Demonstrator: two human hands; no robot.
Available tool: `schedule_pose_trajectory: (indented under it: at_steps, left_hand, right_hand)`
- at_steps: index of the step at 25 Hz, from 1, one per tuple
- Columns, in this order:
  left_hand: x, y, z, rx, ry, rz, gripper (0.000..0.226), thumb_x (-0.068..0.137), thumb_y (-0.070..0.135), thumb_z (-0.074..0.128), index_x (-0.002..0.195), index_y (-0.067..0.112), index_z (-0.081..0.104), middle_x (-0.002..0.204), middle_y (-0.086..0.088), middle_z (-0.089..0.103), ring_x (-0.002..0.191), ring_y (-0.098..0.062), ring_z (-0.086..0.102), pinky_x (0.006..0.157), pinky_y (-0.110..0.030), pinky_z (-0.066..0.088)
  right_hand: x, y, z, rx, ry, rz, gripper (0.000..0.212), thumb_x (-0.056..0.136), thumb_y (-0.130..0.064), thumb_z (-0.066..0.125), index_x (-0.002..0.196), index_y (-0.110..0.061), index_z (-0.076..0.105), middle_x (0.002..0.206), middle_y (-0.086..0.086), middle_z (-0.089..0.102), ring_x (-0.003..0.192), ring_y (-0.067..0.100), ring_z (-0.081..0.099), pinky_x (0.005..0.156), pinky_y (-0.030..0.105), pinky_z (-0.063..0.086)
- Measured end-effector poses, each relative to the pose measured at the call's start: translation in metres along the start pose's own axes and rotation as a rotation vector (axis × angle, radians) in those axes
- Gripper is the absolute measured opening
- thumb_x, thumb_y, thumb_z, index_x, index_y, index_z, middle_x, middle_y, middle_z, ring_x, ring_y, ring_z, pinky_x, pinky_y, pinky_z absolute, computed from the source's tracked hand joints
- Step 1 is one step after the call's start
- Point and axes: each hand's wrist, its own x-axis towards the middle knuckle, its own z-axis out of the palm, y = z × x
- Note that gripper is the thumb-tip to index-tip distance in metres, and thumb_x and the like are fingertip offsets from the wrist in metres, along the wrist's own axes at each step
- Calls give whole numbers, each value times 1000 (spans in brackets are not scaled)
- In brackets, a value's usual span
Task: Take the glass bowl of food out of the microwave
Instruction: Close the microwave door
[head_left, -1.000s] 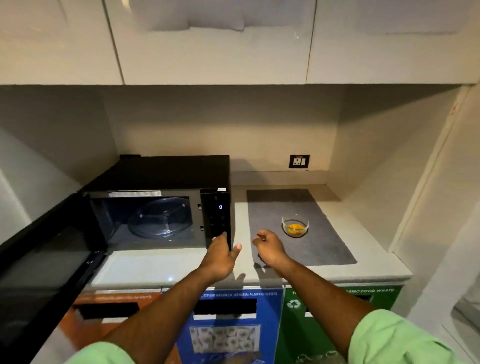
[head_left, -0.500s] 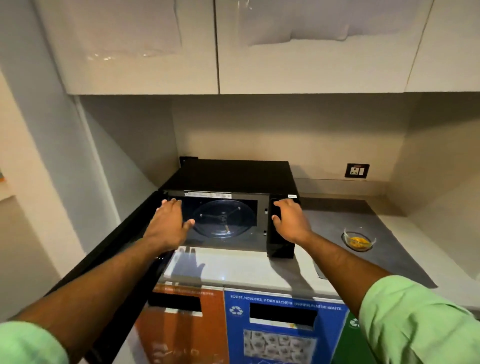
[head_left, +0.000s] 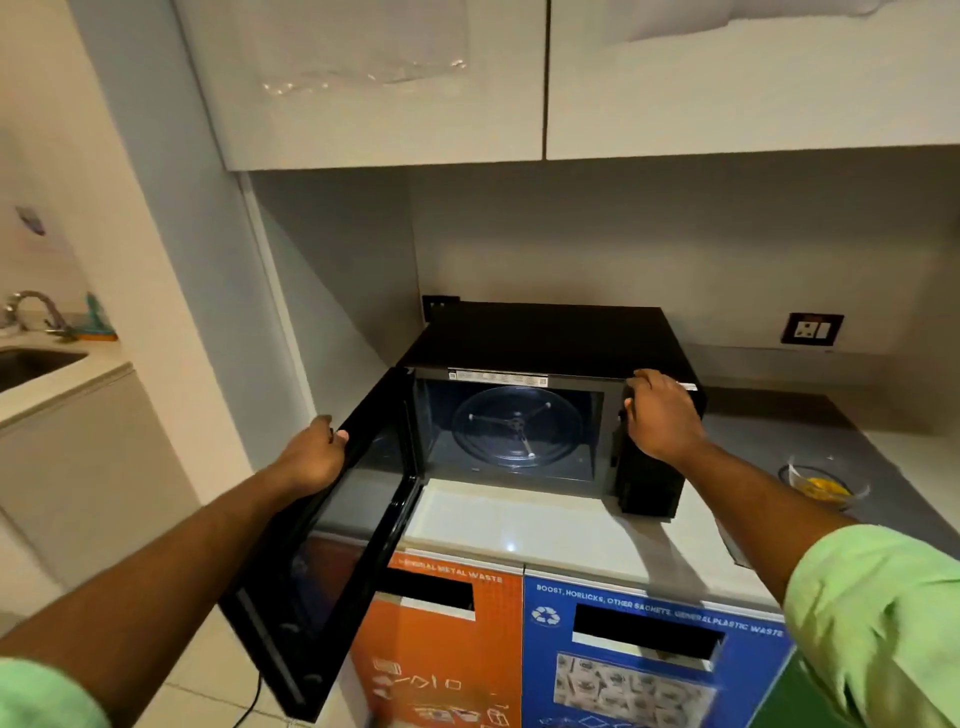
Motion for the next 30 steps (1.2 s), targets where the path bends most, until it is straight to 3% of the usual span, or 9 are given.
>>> schedule_pose_trajectory:
  at_steps: [2,4,7,12,17,18,21,27,30]
  left_hand:
    - [1,-2,2,-90,-5,-81,48,103,22,39,144,-2,45,147,-25,51,135,-41,49,107,-39,39]
    - [0,-2,3,-216,-51,-130,39,100,17,39,117,-9,63,110,-28,67,99,-39,65,84,-36,46]
    - [-13,10,3,-348,-136,-222,36,100,19,39,90,-5,64,75,-17,58,63,-28,56,63,-31,45]
    - [-25,34,13,-560,-294,-303,34,105,28,36,105,4,60,87,-12,62,75,-21,60,63,-30,51]
    - [-24,67,44,-896,-421,-370,34,105,26,39,116,3,61,113,-19,68,108,-30,65,94,-41,55]
    - [-24,78,52,-938,-439,-377,32,105,25,39,115,4,60,111,-18,66,105,-30,63,93,-41,54]
    - [-25,115,68,-1033,-467,-384,24,105,21,37,104,9,59,93,-14,65,85,-26,62,63,-33,55]
    - [-5,174,104,-1276,-454,-448,18,105,14,38,99,10,54,89,-13,60,79,-23,61,55,-33,60]
    - [14,198,123,-1298,-378,-446,20,105,14,37,96,8,53,83,-11,59,68,-20,62,65,-33,58]
  right_hand:
    - [5,6,2,71,0,18,51,94,-13,61,144,-8,50,152,15,49,141,32,46,118,43,37]
    - [4,12,5,100,23,19,57,91,-5,63,146,-11,49,153,12,50,142,29,46,118,43,39]
    - [-1,21,11,72,41,-56,72,84,4,66,150,-13,44,157,9,45,148,26,39,122,44,33]
    - [-6,47,9,16,65,-112,76,82,10,63,152,-11,41,158,11,44,149,26,38,123,41,28]
    - [-6,52,11,43,75,-88,73,83,11,61,150,-14,46,156,8,47,147,24,41,122,40,30]
    - [-5,52,12,56,77,-78,72,84,11,61,150,-14,46,156,8,47,147,24,41,123,40,29]
    - [-3,49,14,90,79,-53,71,84,8,61,150,-14,47,156,6,47,148,22,40,124,40,28]
    - [3,51,21,120,80,-26,72,82,10,59,148,-18,49,157,2,47,149,18,38,125,37,23]
    - [4,52,22,112,91,-28,72,82,9,61,148,-19,50,156,1,47,148,16,38,125,35,22]
